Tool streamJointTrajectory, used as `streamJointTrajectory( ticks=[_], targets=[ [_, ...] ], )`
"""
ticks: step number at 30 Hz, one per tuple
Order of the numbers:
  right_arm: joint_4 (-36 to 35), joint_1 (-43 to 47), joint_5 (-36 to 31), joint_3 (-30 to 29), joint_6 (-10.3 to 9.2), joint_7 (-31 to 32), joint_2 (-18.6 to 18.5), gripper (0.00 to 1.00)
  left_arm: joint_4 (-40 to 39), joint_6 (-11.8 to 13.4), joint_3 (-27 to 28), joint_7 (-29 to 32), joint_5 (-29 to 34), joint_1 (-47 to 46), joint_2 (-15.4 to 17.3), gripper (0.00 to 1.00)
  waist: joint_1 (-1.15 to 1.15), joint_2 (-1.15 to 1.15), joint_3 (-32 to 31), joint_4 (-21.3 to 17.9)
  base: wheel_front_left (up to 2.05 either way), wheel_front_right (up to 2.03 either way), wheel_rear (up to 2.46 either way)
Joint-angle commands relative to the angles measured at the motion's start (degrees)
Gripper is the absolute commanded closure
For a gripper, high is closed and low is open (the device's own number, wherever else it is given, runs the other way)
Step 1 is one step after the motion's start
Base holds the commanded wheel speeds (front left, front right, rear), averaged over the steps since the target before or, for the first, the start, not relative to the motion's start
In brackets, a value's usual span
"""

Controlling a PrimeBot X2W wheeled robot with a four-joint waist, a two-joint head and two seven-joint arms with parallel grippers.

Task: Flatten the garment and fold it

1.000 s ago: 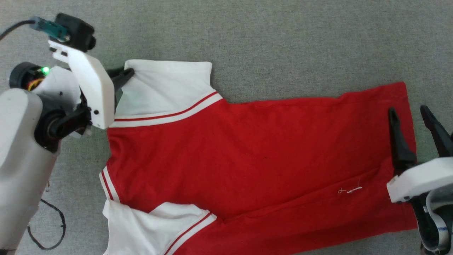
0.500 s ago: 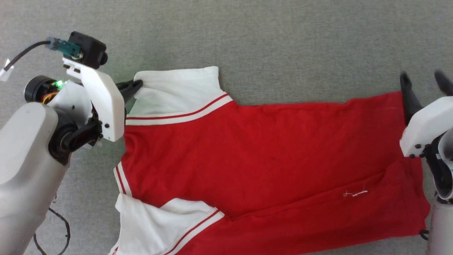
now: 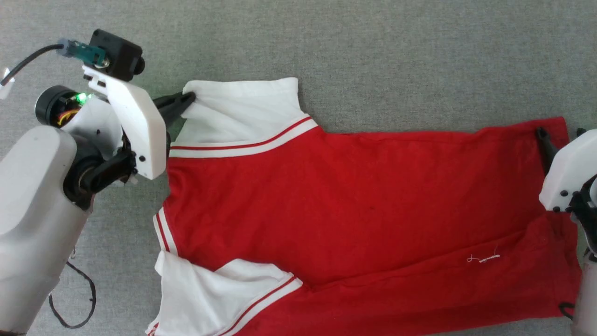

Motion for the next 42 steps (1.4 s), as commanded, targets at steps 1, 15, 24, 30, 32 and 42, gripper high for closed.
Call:
streamJointTrajectory(
  ticks=[1,15,24,30,32,42],
  targets=[
    [1.0,-1.0,0.7,-0.2,-0.04,0.5,0.0,0.0,0.8,0.0,-0.9,0.3,-0.3,-0.1,0.2,1.0,0.01,0.0,0.3,0.0,0.0,0.0,0.0],
    [3.5,-3.5,2.2,0.3,-0.04,-0.3,0.0,1.0,-0.2,0.0,-0.1,-3.7,-0.9,-1.1,1.0,1.0,0.01,0.0,0.0,-0.2,0.0,0.0,0.0],
    [0.9,-0.1,2.9,0.5,-0.04,-3.3,0.0,1.0,-3.2,0.0,2.6,-14.9,-0.4,2.6,2.0,1.0,0.01,0.0,-6.7,0.5,0.0,0.0,0.0],
    [-1.5,6.4,6.0,-0.4,-0.04,-4.6,0.0,1.0,-9.5,1.3,3.9,-19.4,-1.6,10.7,3.7,1.0,0.01,0.0,-12.5,1.5,0.0,0.0,0.0],
    [-2.8,9.0,7.1,-0.9,-0.04,-4.7,0.0,1.0,-12.3,2.4,4.2,-20.3,-1.9,14.0,4.5,1.0,0.01,0.0,-14.2,1.8,0.0,0.0,0.0],
    [-6.2,21.5,14.4,-3.6,-0.04,-6.0,0.0,1.0,-25.3,9.4,5.7,-23.9,-5.7,32.9,7.9,1.0,0.01,0.0,-19.3,2.5,0.0,0.0,0.0]
  ],
)
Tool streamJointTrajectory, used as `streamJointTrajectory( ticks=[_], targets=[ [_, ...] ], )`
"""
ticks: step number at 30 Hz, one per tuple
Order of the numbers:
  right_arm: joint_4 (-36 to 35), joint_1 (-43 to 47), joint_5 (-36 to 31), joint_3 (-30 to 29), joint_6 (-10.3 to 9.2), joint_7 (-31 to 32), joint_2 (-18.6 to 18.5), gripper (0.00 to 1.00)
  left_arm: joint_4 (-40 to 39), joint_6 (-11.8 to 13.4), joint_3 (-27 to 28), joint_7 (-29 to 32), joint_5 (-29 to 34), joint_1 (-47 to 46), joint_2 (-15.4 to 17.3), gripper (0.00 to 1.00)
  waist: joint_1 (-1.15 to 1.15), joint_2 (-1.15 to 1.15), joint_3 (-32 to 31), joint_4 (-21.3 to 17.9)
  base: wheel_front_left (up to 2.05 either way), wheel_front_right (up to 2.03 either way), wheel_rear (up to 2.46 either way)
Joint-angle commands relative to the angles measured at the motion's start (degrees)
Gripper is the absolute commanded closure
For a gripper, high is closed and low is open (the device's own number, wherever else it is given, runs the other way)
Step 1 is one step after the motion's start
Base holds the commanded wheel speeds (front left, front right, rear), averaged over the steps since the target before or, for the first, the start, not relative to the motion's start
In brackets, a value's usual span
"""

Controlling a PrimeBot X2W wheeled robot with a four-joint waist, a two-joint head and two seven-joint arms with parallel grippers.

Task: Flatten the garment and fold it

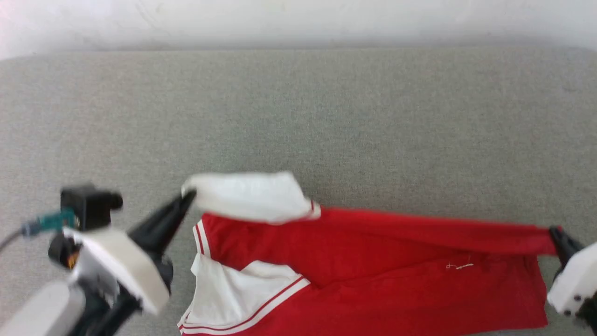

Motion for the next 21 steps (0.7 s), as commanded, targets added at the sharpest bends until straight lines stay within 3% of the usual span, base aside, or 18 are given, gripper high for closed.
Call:
streamJointTrajectory(
  ticks=[1,8,14,15,16,17,18,19,20,21],
  targets=[
    [0.1,1.5,0.9,-0.3,-0.05,-0.5,0.1,1.0,-0.7,0.7,0.3,-0.7,-0.9,2.6,0.5,1.0,0.02,0.0,-1.9,0.4,0.0,0.0,0.0],
    [3.1,7.0,3.2,-0.9,-0.05,-2.0,0.1,1.0,-1.9,3.1,-0.5,-2.8,-4.7,14.1,0.4,1.0,0.02,0.0,-3.8,0.9,0.0,0.0,0.0],
    [7.3,6.3,1.8,1.2,-0.05,-3.0,0.1,1.0,4.1,3.2,-3.3,-1.6,-4.7,14.3,-2.3,1.0,0.02,0.0,-4.5,1.1,0.0,0.0,0.0],
    [8.3,5.9,1.6,1.6,-0.05,-3.0,0.1,0.92,5.4,3.1,-3.9,-1.1,-4.7,13.8,-2.9,1.0,0.02,0.0,-4.5,1.1,0.0,0.0,0.0],
    [9.3,5.6,1.3,1.9,-0.05,-2.9,0.1,0.75,6.8,3.1,-4.3,-0.6,-4.8,13.2,-3.6,0.94,0.02,0.0,-4.5,1.2,0.0,0.0,0.0],
    [10.2,5.2,1.0,2.2,-0.05,-2.8,0.1,0.57,8.0,2.9,-4.8,-0.2,-4.7,12.6,-4.2,0.81,0.02,0.0,-4.5,1.2,0.0,0.0,0.0],
    [11.1,4.7,0.9,2.4,-0.05,-2.8,0.1,0.0,9.2,2.7,-5.0,0.0,-4.8,12.0,-4.7,0.64,0.02,0.0,-4.4,1.2,0.0,0.0,0.0],
    [11.7,4.3,0.8,2.5,-0.05,-2.9,0.1,0.0,10.3,2.8,-5.0,0.0,-4.9,11.4,-5.3,0.47,0.02,0.0,-4.2,1.2,0.0,0.0,0.0],
    [12.2,3.9,0.7,2.7,-0.05,-3.0,0.1,0.0,11.3,2.8,-5.1,-0.1,-4.7,10.8,-5.7,0.07,0.02,0.0,-4.1,1.2,0.0,0.0,0.0],
    [12.7,3.5,0.5,2.8,-0.05,-3.1,0.1,0.0,12.1,2.6,-5.2,-0.2,-4.3,10.3,-5.9,0.0,0.02,0.0,-3.9,1.2,0.0,0.0,0.0]
  ],
)
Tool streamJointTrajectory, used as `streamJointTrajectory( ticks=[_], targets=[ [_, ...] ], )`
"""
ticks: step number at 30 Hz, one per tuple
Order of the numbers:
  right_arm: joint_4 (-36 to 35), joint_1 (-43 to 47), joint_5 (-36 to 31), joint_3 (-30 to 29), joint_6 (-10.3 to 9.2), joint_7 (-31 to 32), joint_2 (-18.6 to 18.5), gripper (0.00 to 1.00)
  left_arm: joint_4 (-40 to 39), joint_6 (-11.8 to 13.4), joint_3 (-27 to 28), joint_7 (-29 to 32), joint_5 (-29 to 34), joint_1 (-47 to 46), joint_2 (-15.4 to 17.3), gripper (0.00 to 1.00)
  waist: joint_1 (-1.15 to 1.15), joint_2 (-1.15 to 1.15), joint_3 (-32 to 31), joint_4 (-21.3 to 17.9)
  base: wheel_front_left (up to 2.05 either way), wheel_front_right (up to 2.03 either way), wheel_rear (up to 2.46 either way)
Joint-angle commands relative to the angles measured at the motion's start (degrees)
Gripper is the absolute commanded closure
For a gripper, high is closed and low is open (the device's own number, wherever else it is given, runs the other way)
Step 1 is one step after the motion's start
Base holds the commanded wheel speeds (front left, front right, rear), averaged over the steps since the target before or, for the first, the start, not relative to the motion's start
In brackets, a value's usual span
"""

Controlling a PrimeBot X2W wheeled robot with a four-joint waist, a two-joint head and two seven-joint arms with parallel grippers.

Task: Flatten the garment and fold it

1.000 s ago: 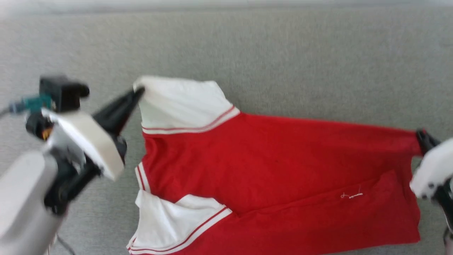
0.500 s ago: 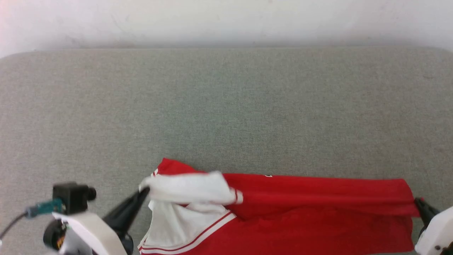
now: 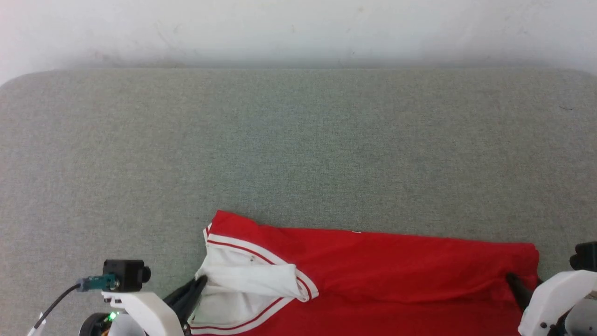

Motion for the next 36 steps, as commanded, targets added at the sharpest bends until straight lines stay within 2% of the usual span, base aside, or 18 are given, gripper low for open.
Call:
streamJointTrajectory(
  ticks=[1,5,7,13,17,19,23,28,29,30,31,36],
  targets=[
    [0.3,-1.2,-0.3,0.2,-0.04,-0.6,0.1,0.0,0.9,-0.3,0.1,-0.4,0.5,-1.4,-0.4,0.0,0.0,0.0,0.4,-0.1,0.0,0.0,0.0],
    [-0.9,-1.5,-0.1,-0.6,-0.04,-1.5,0.1,0.0,1.0,0.0,1.2,-2.2,0.3,-1.9,-1.1,0.0,0.0,0.0,0.6,-0.1,0.0,0.0,0.0],
    [-2.5,-1.1,0.3,-1.6,-0.04,-1.9,0.1,0.0,0.0,0.9,2.8,-4.8,0.7,-1.4,-1.0,0.0,0.0,0.0,0.6,-0.1,0.0,0.0,0.0],
    [-5.4,1.3,1.0,-4.1,-0.04,-2.1,0.1,0.0,-5.6,7.0,11.5,-19.2,4.6,2.0,-1.9,0.0,0.0,0.0,0.5,-0.2,0.0,0.0,0.0],
    [-3.7,2.5,1.5,-4.4,-0.04,-2.0,0.1,0.0,-10.4,9.9,17.0,-21.5,11.7,4.5,-3.5,0.0,0.0,0.0,0.7,0.4,0.0,0.0,0.0],
    [-2.6,2.9,0.6,-3.9,-0.04,-2.4,0.1,0.0,-13.2,10.7,19.8,-21.5,17.6,5.4,-5.0,0.0,0.0,0.0,0.7,1.1,0.0,0.0,0.0],
    [0.7,2.9,1.1,-3.7,-0.04,-3.3,0.1,0.0,-15.8,10.7,23.5,-21.6,26.7,8.5,-8.6,0.0,0.0,0.0,0.6,2.3,0.0,0.0,0.0],
    [5.1,2.9,1.8,-3.6,-0.04,-2.9,0.1,0.0,-15.9,9.1,24.7,-21.6,32.3,11.2,-11.4,0.0,0.0,0.0,0.2,3.7,0.0,0.0,0.0],
    [5.9,2.9,2.2,-3.4,-0.04,-2.5,0.1,0.55,-15.7,8.7,24.8,-21.6,32.7,11.5,-11.9,0.0,0.0,0.0,0.1,3.9,0.0,0.0,0.0],
    [6.5,2.9,2.6,-3.1,-0.04,-2.0,0.1,0.72,-15.7,8.4,25.0,-21.6,33.1,11.7,-12.3,0.0,0.0,0.0,0.0,4.0,0.0,0.0,0.0],
    [6.9,2.9,3.1,-3.0,-0.04,-1.8,0.1,1.0,-15.6,8.2,25.3,-21.6,33.3,12.0,-12.7,0.0,0.0,0.0,-0.1,4.2,0.0,0.0,0.0],
    [7.8,2.1,3.1,-3.5,-0.04,-1.7,0.1,1.0,-15.0,6.7,26.2,-21.6,34.0,12.4,-14.3,0.0,0.0,0.0,-0.2,4.4,0.0,0.0,0.0]
  ],
)
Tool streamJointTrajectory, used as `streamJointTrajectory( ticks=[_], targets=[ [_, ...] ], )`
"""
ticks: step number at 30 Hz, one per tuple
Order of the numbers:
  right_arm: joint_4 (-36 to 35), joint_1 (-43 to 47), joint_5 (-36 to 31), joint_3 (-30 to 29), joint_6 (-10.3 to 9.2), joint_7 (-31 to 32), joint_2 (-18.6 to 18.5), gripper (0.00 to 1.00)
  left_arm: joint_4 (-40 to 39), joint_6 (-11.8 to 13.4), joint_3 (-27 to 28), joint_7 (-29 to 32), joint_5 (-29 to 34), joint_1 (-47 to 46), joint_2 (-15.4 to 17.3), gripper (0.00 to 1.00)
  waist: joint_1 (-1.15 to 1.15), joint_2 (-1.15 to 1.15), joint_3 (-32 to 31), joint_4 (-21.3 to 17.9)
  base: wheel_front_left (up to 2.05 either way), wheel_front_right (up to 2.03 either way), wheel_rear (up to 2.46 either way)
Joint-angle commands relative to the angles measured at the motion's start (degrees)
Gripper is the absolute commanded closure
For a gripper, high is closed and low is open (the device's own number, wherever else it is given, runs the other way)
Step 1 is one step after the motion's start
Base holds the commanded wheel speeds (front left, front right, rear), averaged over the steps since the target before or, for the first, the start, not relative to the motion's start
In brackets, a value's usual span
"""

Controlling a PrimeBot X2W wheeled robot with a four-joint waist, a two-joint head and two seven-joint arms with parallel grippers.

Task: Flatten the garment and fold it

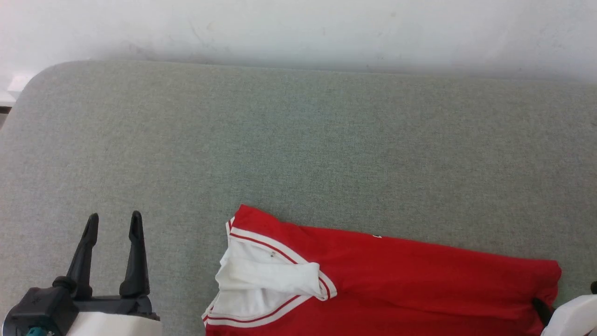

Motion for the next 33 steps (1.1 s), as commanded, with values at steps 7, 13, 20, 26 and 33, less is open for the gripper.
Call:
streamJointTrajectory(
  ticks=[7,13,20,26,33],
  targets=[
    [-0.3,-3.6,-4.5,-3.5,-0.05,-0.1,0.8,1.0,1.3,-1.4,0.5,-0.3,1.8,0.7,-1.0,0.0,0.01,0.0,-0.5,-1.0,0.0,0.0,0.0],
    [-3.2,-5.8,-11.5,-10.2,-0.05,3.9,0.8,1.0,2.9,-1.7,-0.3,-0.3,3.3,1.1,-0.4,0.0,0.01,0.0,-1.1,-2.2,0.0,0.0,0.0],
    [-5.3,-6.9,-17.3,-16.1,-0.05,5.4,0.0,1.0,4.3,-1.3,-1.5,0.6,4.8,1.9,0.4,0.0,0.01,0.0,-2.2,-3.5,0.0,0.0,0.0],
    [-8.2,-4.5,-11.7,-8.3,-0.05,8.3,0.6,1.0,4.3,-1.0,-2.2,1.1,4.5,2.4,0.0,0.0,0.01,0.0,-3.4,-4.5,0.0,0.0,0.0],
    [-15.5,1.2,6.2,7.9,-0.05,13.4,0.8,1.0,3.9,-1.2,-3.0,1.5,3.8,2.0,-0.6,0.0,0.01,0.0,-3.7,-4.3,0.0,0.0,0.0]
  ],
)
